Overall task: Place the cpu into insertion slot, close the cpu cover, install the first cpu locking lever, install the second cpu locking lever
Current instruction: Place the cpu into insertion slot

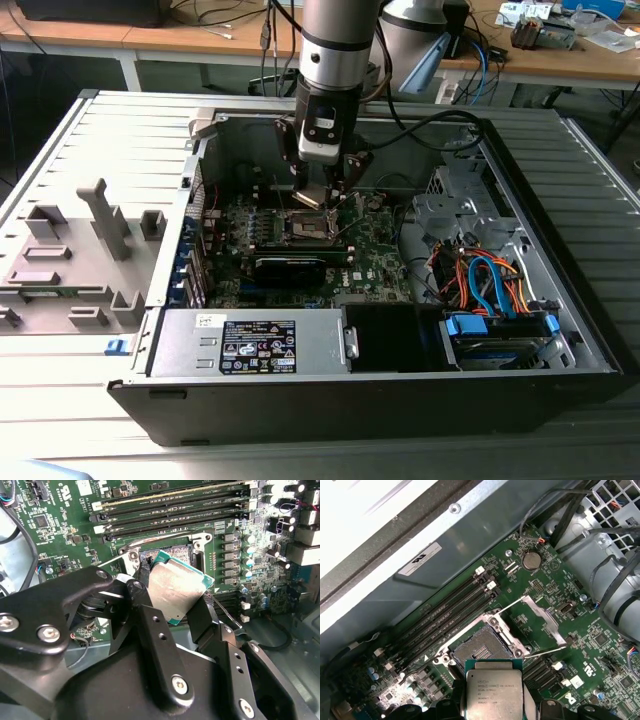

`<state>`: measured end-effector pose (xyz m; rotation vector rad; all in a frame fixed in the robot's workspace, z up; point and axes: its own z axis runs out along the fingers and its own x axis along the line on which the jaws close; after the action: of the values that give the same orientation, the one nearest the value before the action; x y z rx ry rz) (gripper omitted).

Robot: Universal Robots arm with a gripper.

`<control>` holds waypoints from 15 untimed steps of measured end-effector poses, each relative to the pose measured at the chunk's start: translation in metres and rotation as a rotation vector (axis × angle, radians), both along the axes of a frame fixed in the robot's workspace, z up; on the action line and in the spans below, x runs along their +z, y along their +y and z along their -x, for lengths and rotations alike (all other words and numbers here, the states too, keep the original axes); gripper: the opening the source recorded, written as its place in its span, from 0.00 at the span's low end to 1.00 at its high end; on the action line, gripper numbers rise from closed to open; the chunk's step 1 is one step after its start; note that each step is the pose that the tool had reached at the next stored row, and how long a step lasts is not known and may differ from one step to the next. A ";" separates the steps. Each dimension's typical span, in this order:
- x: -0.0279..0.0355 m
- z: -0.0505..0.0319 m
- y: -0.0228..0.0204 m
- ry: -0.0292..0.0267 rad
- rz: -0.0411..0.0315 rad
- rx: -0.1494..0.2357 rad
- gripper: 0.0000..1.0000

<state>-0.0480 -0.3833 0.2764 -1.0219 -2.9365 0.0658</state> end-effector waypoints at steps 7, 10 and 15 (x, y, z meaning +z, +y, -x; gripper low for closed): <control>-0.0001 0.0000 0.0000 0.0000 0.0000 -0.010 0.55; -0.0001 0.0000 0.0000 0.0000 0.0000 -0.013 0.55; -0.0002 0.0000 0.0000 0.0000 0.0000 -0.022 0.55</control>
<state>-0.0480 -0.3833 0.2763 -1.0541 -2.9246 0.0651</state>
